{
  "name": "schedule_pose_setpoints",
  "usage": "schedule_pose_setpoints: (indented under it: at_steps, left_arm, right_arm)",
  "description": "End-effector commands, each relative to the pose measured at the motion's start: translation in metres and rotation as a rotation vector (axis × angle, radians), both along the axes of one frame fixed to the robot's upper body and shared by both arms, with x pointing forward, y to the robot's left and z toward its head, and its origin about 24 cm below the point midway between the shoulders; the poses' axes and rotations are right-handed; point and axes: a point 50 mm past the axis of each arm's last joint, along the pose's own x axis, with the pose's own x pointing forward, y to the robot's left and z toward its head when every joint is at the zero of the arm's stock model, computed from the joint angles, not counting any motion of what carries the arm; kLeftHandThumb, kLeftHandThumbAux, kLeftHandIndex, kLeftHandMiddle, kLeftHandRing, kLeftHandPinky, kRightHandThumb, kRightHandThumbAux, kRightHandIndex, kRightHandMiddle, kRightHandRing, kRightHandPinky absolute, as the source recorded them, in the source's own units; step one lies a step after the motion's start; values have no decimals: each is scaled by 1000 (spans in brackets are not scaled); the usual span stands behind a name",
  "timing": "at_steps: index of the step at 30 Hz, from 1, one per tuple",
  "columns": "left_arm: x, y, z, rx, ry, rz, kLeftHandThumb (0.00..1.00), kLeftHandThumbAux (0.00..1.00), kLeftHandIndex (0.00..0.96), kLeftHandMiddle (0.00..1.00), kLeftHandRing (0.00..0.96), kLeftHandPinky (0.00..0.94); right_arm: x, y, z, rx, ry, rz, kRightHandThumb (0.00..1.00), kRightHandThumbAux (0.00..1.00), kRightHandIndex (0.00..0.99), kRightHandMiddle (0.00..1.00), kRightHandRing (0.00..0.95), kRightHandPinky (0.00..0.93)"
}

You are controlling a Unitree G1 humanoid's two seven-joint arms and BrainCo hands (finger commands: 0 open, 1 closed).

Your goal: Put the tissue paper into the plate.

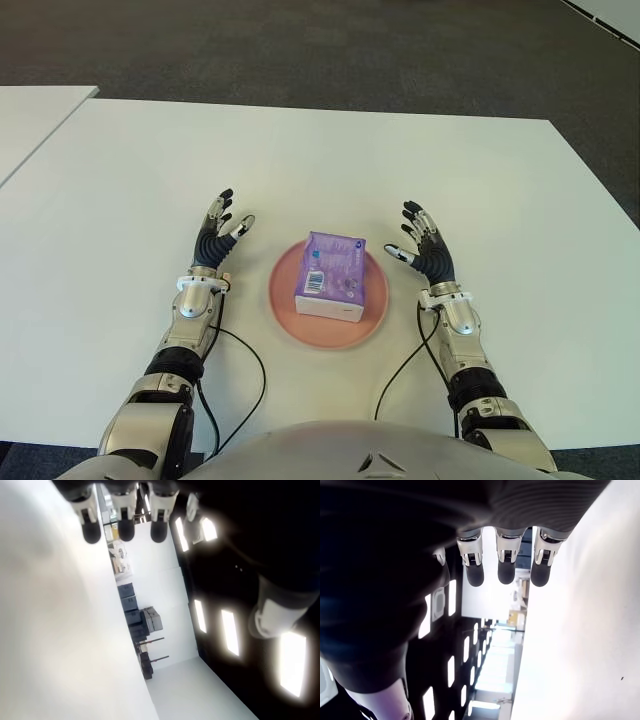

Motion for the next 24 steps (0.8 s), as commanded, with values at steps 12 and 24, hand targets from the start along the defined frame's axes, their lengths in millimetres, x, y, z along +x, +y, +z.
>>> schedule_pose_setpoints:
  at_steps: [12, 24]
  left_arm:
    - [-39, -14, -47, -33, 194, -18, 0, 555, 0, 0, 0, 0]
    - [-42, -19, -43, -20, 170, -91, 0, 537, 0, 0, 0, 0]
  right_arm:
    - [-33, 5, -41, 39, 223, -57, 0, 794, 0, 0, 0, 0]
    - [-34, 11, -39, 75, 209, -99, 0, 802, 0, 0, 0, 0]
